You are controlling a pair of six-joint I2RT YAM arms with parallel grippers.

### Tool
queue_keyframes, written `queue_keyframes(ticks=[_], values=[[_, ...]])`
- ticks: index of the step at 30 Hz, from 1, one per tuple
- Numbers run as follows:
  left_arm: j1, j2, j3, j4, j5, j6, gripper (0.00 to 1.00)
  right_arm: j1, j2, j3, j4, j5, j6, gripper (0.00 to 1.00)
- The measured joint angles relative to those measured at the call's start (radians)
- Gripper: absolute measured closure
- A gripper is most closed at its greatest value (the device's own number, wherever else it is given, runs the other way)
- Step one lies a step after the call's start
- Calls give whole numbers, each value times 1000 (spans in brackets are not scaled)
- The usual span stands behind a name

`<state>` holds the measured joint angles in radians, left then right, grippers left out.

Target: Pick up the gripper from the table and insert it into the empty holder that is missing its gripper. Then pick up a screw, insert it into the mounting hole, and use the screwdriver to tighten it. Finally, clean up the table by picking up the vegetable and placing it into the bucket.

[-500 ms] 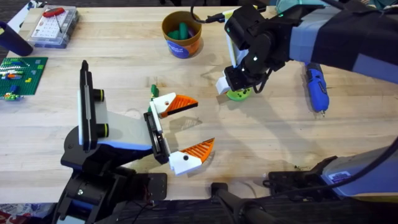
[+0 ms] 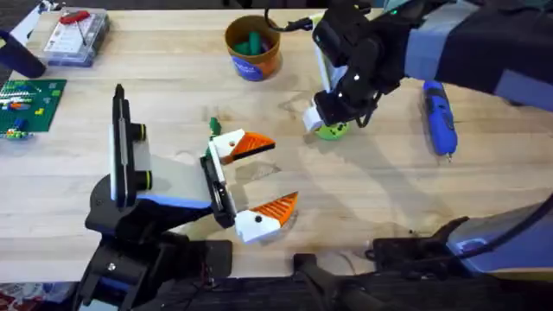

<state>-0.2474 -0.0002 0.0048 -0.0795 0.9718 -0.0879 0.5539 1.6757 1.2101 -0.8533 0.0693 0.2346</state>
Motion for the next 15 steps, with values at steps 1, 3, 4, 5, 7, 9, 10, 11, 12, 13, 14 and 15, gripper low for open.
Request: queue_keyframes(ticks=[1, 3, 4, 5, 7, 9, 10, 11, 12, 13, 14, 15], values=[[0, 0, 0, 0, 0, 0, 10, 0, -2, 6, -16, 9, -2, 402], [0, 0, 0, 0, 0, 0, 10, -1, -12, 11, -43, 27, -4, 402], [0, 0, 0, 0, 0, 0, 10, -1, -19, 12, -56, 37, -5, 402], [0, 0, 0, 0, 0, 0, 10, -2, -27, 12, -65, 44, -6, 402], [0, 0, 0, 0, 0, 0, 10, -6, -42, 12, -79, 53, -7, 402], [0, 0, 0, 0, 0, 0, 10, -8, -52, 12, -88, 61, -8, 402], [0, 0, 0, 0, 0, 0, 10, -10, -55, 12, -92, 64, -8, 402], [0, 0, 0, 0, 0, 0, 10, -11, -55, 12, -95, 66, -8, 402], [0, 0, 0, 0, 0, 0, 10, -13, -55, 12, -96, 66, -9, 402], [0, 0, 0, 0, 0, 0, 10, -15, -55, 12, -96, 67, -10, 402], [0, 0, 0, 0, 0, 0, 10, -18, -55, 12, -95, 67, -11, 402], [0, 0, 0, 0, 0, 0, 10, -20, -55, 12, -95, 68, -11, 402]])
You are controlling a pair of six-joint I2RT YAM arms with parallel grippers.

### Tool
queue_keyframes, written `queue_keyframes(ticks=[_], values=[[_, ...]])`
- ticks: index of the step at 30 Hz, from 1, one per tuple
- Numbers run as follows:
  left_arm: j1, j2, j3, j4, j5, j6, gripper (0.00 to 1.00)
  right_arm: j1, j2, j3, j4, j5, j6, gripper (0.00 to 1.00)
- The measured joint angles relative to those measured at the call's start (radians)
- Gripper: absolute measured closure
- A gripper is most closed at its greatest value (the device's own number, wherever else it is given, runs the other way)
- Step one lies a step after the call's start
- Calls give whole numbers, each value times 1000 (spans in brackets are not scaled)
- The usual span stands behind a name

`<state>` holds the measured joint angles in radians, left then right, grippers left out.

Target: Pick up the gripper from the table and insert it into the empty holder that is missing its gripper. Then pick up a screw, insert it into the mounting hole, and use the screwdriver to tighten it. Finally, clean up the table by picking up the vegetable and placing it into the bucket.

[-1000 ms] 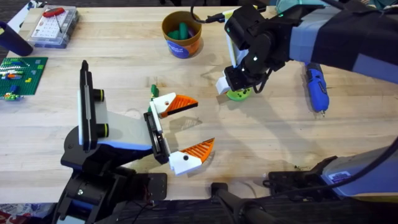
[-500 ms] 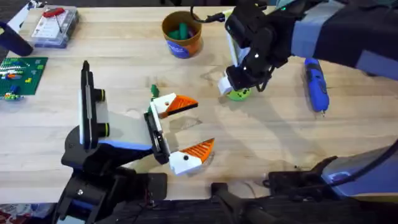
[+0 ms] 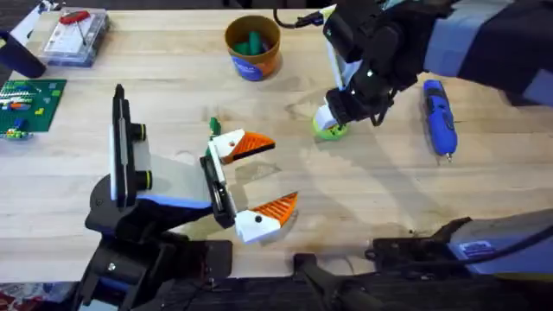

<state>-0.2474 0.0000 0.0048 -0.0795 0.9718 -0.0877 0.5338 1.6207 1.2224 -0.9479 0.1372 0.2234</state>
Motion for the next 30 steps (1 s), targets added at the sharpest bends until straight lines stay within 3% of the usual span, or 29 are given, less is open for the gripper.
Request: queue_keyframes(ticks=[7, 17, 30], values=[[0, 0, 0, 0, 0, 0, 10, -28, -1, -15, 4, 1, 0, 402], [0, 0, 0, 0, 0, 0, 10, -29, -89, -144, 59, 1, 0, 402], [0, 0, 0, 0, 0, 0, 10, -30, -45, -160, 137, -5, 0, 402]])
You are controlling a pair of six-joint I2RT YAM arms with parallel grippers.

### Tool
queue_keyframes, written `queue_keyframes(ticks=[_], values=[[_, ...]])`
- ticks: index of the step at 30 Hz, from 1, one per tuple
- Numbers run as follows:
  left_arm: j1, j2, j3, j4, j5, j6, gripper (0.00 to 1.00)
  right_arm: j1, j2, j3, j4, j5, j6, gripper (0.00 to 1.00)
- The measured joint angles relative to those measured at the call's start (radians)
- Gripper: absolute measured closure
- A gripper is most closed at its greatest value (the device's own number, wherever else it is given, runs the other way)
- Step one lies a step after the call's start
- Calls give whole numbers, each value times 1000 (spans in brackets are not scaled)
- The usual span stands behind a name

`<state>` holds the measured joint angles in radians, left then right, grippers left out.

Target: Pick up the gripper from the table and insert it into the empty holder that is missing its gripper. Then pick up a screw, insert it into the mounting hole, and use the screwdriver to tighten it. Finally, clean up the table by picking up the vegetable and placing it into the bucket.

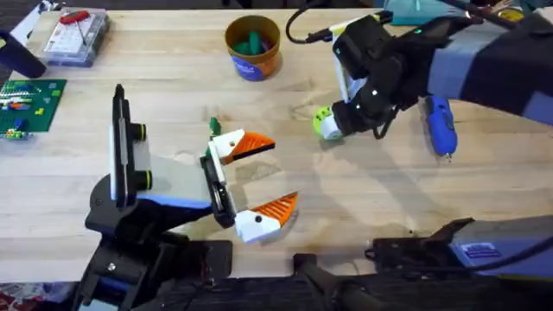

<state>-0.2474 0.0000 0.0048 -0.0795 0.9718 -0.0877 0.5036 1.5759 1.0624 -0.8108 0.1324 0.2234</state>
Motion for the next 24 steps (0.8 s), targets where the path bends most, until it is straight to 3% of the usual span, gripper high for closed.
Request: queue_keyframes(ticks=[24], values=[[0, 0, 0, 0, 0, 0, 10, -16, 45, -1, 76, -3, 0, 402]])
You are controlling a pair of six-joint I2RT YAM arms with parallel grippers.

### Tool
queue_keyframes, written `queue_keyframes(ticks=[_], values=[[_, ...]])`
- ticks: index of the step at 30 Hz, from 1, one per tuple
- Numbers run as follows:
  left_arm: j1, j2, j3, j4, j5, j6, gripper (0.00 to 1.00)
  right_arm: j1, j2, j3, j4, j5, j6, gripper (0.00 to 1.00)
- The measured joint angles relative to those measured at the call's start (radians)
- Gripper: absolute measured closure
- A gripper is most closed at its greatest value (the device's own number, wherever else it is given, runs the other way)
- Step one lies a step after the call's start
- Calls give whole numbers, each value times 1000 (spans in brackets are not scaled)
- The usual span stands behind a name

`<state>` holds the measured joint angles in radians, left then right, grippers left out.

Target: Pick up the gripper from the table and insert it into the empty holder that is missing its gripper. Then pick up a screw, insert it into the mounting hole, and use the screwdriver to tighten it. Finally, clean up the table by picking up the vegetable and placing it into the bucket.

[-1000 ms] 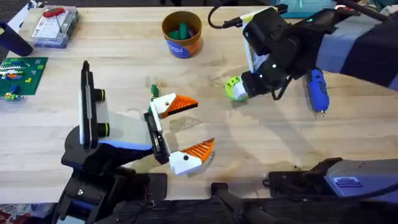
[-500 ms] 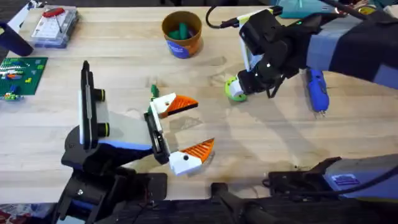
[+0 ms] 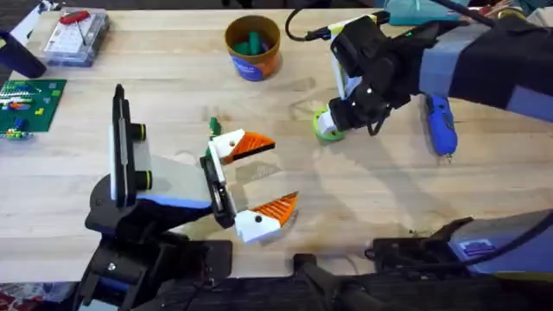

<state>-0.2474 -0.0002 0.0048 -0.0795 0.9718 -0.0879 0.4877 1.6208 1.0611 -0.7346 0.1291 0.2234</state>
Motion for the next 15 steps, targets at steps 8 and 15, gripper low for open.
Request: queue_keyframes(ticks=[8, 15], values=[[0, 0, 0, 0, 0, 0, 10, 0, 0, 0, 2, 0, 0, 402], [0, 0, 0, 0, 0, 0, 10, 0, 0, 0, 21, -3, -4, 471]])
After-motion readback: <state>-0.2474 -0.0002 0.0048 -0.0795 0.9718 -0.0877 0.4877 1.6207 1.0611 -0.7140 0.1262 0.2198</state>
